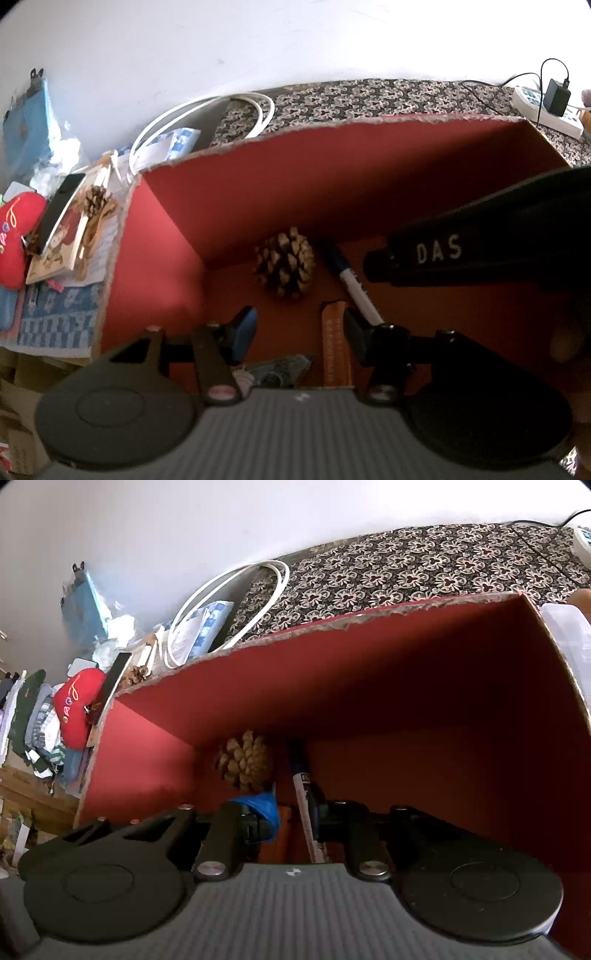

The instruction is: Organize rigid objects

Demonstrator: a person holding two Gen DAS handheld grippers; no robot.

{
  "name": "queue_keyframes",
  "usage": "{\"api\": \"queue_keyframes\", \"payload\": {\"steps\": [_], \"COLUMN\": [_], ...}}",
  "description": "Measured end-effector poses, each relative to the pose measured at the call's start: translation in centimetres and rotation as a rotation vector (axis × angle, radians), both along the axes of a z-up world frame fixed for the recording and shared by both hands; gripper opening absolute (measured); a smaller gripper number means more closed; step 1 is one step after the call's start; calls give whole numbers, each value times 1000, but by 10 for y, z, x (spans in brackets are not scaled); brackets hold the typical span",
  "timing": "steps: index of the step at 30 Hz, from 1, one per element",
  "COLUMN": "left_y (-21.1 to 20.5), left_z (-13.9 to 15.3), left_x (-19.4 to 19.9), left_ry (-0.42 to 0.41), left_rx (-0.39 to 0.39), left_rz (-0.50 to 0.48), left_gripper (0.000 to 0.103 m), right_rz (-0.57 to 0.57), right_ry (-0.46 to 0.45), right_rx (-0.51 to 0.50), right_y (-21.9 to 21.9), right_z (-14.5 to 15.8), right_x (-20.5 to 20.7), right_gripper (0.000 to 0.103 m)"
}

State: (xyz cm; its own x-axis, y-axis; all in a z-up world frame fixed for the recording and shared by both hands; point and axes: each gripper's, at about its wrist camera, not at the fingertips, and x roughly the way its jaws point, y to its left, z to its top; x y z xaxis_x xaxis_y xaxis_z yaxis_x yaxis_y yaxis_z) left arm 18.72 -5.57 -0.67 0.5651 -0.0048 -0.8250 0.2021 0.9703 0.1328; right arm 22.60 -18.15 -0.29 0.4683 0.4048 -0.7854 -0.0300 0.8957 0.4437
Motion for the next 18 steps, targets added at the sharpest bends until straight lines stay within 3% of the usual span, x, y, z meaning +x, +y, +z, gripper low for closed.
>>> {"api": "queue_keyframes", "payload": {"steps": [13, 18], "left_y": [-1, -3], "left_z": [0, 0], "left_x": [-2, -2], "left_ry": [-15, -13], "left_rx": [-10, 3], "left_rz": [6, -10], "left_gripper": [53, 53], "right_rz": [-27, -77], "right_ry": [-29, -21], "right_rx": [15, -34], "right_y": [-4, -9], "right_z": [2, 7], "right_x": [-4, -7], "right_gripper": [0, 0]}}
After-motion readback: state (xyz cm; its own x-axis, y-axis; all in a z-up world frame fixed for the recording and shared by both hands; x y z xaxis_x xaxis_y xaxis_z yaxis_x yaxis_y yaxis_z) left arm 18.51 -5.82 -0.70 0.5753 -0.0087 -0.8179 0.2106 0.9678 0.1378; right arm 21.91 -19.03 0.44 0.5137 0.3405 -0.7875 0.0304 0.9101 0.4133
